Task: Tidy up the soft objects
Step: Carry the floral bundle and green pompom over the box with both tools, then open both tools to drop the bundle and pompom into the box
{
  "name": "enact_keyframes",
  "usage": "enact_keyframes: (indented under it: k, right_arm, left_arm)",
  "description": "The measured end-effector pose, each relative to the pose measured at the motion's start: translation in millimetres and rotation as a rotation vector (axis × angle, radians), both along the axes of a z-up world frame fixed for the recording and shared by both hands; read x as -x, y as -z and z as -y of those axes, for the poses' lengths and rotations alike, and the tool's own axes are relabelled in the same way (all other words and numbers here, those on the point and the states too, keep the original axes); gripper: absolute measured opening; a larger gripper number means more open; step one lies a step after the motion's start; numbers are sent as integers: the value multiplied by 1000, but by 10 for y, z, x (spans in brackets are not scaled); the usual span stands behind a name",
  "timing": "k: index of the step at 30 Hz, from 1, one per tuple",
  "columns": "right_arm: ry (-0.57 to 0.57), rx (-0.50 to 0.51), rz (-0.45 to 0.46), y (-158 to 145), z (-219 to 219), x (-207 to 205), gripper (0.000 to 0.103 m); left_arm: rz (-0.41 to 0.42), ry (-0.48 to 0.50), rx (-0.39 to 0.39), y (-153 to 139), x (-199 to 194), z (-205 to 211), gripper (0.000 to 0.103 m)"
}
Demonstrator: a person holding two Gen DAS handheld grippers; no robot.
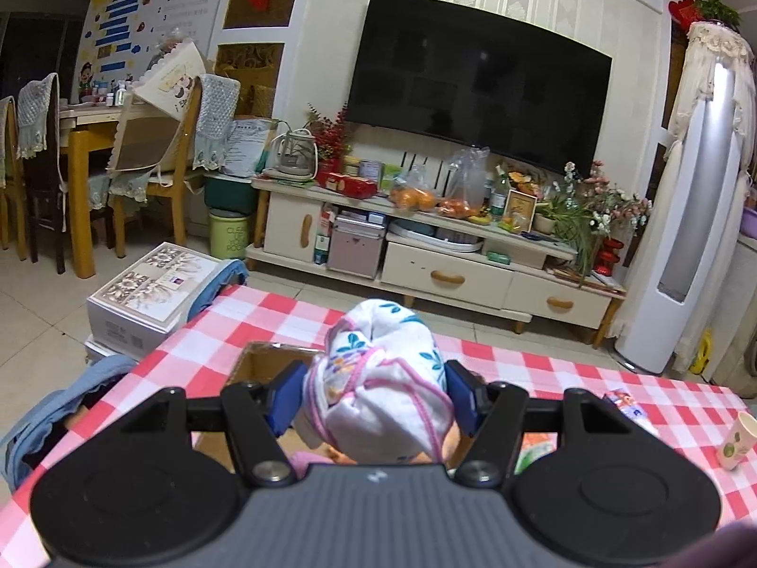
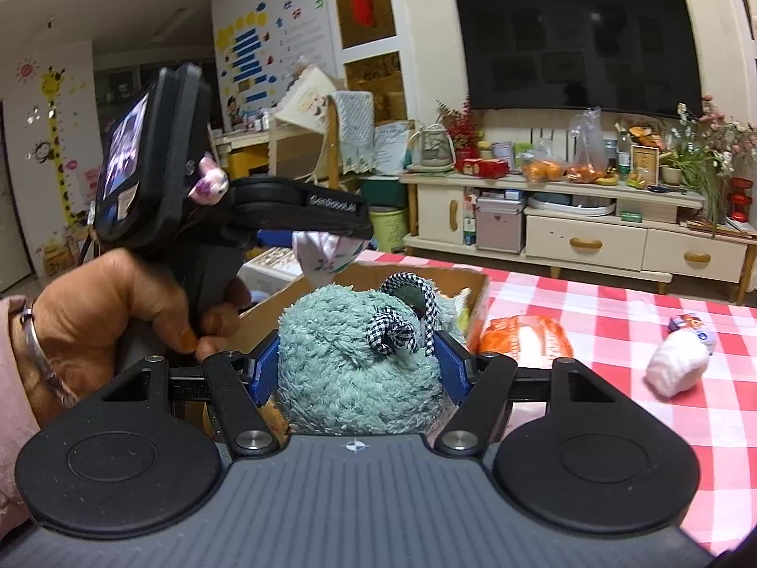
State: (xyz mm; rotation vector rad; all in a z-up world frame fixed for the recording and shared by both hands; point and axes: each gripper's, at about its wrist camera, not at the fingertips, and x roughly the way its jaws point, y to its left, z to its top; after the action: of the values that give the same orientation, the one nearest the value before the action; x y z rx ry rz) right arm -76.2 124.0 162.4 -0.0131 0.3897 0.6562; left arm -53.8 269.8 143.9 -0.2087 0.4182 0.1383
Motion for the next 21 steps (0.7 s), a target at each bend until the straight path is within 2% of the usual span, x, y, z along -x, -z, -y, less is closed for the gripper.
enact_keyframes:
  k: [6, 9, 11, 13, 16, 21]
  right_arm:
    - [-31, 33, -12, 49, -60, -132, 84]
    - [-36, 55, -9, 88, -98, -138, 86]
    - [-44, 70, -16, 106, -133, -151, 92]
    - [-50, 52, -22, 103, -127, -160, 100]
    - [-55, 43, -8, 58, -80, -145, 99]
    - [-28, 22, 7, 60, 5, -161, 100]
  left_arm:
    - [-11, -26, -21, 16, 7, -73, 63]
    - [-5, -34, -34, 3, 16, -88, 71]
    - [-5, -42, -38, 0, 19, -97, 81]
    - [-7, -49, -43, -5, 15, -84, 84]
    - [-3, -54, -43, -16, 24, -95, 93]
    - [-1, -53, -45, -15, 19, -71, 94]
